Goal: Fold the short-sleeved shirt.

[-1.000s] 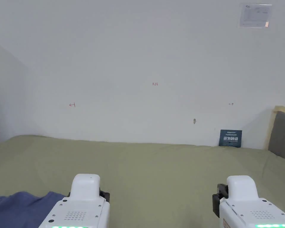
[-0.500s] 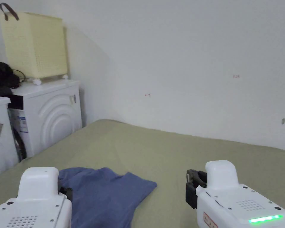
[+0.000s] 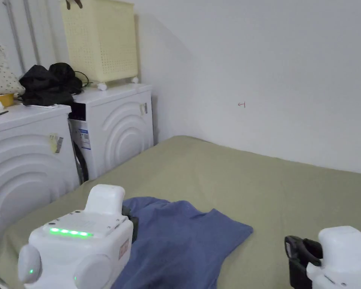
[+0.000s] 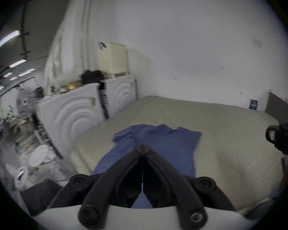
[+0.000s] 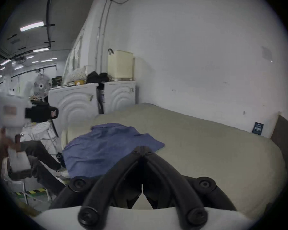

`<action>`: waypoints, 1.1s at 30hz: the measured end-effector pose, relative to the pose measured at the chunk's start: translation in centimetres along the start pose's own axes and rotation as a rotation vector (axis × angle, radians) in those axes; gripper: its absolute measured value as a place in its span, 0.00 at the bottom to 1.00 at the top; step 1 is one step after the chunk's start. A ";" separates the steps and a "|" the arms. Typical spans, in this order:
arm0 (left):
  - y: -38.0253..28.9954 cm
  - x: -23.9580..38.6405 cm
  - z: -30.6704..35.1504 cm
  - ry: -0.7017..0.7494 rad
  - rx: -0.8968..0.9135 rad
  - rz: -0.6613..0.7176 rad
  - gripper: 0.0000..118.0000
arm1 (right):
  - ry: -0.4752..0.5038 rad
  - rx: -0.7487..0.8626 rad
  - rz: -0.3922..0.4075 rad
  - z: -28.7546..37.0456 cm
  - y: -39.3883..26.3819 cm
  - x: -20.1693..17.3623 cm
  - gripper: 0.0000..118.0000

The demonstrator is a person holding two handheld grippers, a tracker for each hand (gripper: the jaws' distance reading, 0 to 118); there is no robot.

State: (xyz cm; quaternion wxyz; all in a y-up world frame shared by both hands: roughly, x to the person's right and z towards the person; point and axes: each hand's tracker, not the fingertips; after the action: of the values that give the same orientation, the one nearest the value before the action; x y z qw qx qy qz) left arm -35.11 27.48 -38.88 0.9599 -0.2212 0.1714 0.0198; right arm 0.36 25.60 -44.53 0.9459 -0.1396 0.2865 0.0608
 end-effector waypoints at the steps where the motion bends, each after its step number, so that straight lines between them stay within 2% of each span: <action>1: 1.2 0.1 -2.7 -0.079 -0.027 0.020 0.00 | -0.033 -0.015 -0.003 0.1 -0.3 1.5 0.01; 2: 2.3 0.8 -5.0 -0.108 -0.043 -0.005 0.01 | -0.059 -0.026 -0.006 0.2 -0.6 2.8 0.01; 3: 3.6 1.0 -8.1 -0.218 -0.089 -0.037 0.26 | -0.085 -0.042 -0.006 0.3 -0.9 4.2 0.01; 4: 4.7 1.3 -11.2 -0.296 -0.149 -0.049 0.66 | -0.112 -0.061 -0.014 0.3 -1.2 5.5 0.01; 5: 5.4 1.8 -13.9 -0.319 -0.208 -0.034 1.00 | -0.135 -0.078 -0.021 0.3 -1.5 6.5 0.01; 6: 5.9 3.0 -17.1 -0.337 -0.319 -0.028 0.97 | -0.162 -0.097 -0.018 0.2 -1.9 7.6 0.01; 7: 5.7 3.9 -19.6 -0.344 -0.254 -0.003 0.97 | -0.188 -0.112 -0.020 0.2 -2.5 8.7 0.01; 9: 4.3 6.3 -24.1 -0.355 -0.366 -0.065 0.97 | -0.227 -0.145 -0.029 0.0 -3.4 10.0 0.01; 12: 2.8 8.4 -29.2 -0.279 -0.486 -0.126 0.97 | -0.247 -0.189 -0.071 -0.4 -5.1 11.9 0.01; 17: -1.7 11.1 -34.6 -0.234 -0.571 -0.093 0.96 | -0.270 -0.245 -0.110 -1.1 -7.6 13.6 0.01; 19: -2.9 11.1 -35.9 -0.235 -0.601 -0.079 0.92 | -0.267 -0.255 -0.115 -1.2 -8.2 13.9 0.01; 22: -4.2 10.9 -37.3 -0.173 -0.659 -0.063 0.73 | -0.258 -0.257 -0.129 -1.1 -8.5 13.7 0.01; 25: -5.0 10.2 -36.9 -0.226 -0.619 -0.027 0.55 | -0.251 -0.244 -0.165 -0.8 -8.9 13.5 0.01; 26: -4.8 10.2 -36.3 -0.225 -0.592 -0.045 0.34 | -0.248 -0.237 -0.173 -0.6 -9.0 13.5 0.01; 27: -4.4 10.1 -35.9 -0.242 -0.570 -0.059 0.04 | -0.246 -0.232 -0.176 -0.4 -9.1 13.3 0.01; 29: -3.1 10.0 -34.7 -0.312 -0.526 -0.007 0.04 | -0.244 -0.229 -0.182 -0.1 -9.2 13.3 0.01; 33: 0.5 12.6 -32.1 -0.389 -0.463 -0.121 0.04 | -0.240 -0.227 -0.183 0.6 -9.2 13.3 0.01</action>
State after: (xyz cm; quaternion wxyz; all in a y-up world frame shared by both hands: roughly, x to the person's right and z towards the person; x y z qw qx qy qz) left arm -33.57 13.60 -70.38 0.8981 -0.4361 -0.0381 0.0429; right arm 13.50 17.46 -49.44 0.9530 -0.2628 0.1491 0.0228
